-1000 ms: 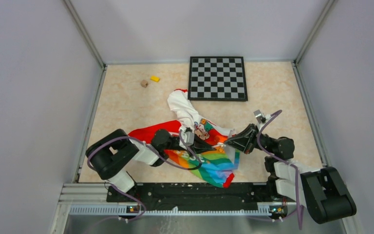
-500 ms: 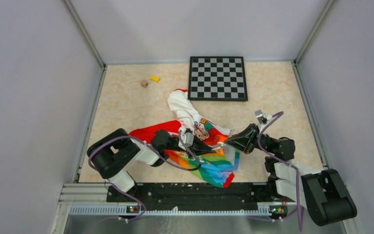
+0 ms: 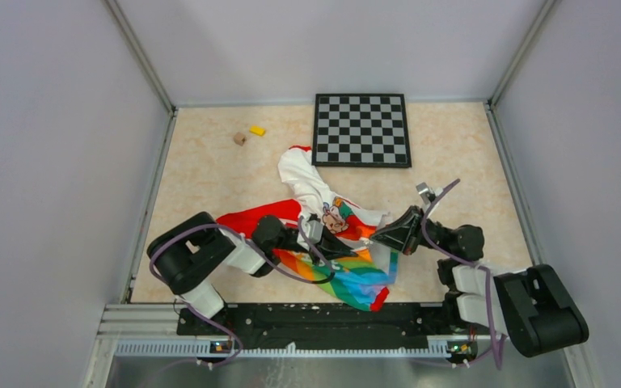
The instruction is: Zip up the jacket
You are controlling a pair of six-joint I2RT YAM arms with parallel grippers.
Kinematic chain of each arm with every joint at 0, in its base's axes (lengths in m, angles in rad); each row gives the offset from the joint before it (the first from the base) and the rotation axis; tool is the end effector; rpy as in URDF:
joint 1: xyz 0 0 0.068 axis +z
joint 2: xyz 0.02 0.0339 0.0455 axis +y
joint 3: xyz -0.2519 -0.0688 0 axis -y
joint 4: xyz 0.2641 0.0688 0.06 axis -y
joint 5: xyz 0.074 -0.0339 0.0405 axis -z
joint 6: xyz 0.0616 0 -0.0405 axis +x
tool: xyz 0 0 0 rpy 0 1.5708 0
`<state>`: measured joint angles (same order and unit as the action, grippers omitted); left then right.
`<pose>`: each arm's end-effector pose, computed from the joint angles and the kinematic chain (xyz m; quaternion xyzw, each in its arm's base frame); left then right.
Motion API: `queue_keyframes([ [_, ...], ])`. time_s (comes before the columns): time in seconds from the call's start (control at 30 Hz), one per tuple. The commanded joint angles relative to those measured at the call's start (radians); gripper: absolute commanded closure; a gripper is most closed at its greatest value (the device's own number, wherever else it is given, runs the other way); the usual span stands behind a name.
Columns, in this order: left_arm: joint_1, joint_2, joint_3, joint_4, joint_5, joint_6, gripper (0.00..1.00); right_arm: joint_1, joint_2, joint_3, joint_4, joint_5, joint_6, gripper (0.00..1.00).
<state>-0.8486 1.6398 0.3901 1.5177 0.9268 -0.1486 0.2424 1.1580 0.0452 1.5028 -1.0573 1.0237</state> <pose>0.1512 -0.2462 0.1625 0.5199 0.3876 -0.5782 0.4952 0.1676 0.0967 0.1735 -0.2044 0.6040 0.6507 0.4122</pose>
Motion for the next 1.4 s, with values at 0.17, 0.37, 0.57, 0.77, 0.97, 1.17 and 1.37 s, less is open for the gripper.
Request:
queue_keyframes([
  [0.17, 0.012, 0.007, -0.026, 0.134, 0.0, -0.004, 1.0, 0.018, -0.078, -0.005, 0.222, -0.02, 0.006, 1.0],
  [0.37, 0.016, -0.055, -0.048, 0.093, -0.024, 0.022, 1.0, 0.019, -0.111, -0.009, 0.222, -0.021, 0.013, 1.0],
  [0.57, 0.017, -0.162, -0.038, -0.052, -0.028, 0.087, 1.0, 0.043, -0.13, -0.006, 0.221, -0.022, 0.011, 1.0],
  [0.77, 0.016, -0.14, 0.01, -0.08, 0.019, 0.078, 1.0, 0.046, -0.139, -0.006, 0.222, -0.017, 0.001, 1.0],
  [0.97, 0.016, -0.103, -0.019, -0.004, 0.024, 0.035, 1.0, 0.046, -0.151, -0.008, 0.221, -0.011, 0.001, 1.0],
  [1.17, 0.016, -0.099, -0.024, 0.001, 0.027, 0.029, 1.0, 0.046, -0.138, -0.005, 0.22, -0.011, -0.005, 1.0],
  [1.37, 0.016, -0.065, -0.003, 0.028, 0.048, -0.003, 1.0, 0.046, -0.139, -0.006, 0.221, -0.009, -0.007, 1.0],
])
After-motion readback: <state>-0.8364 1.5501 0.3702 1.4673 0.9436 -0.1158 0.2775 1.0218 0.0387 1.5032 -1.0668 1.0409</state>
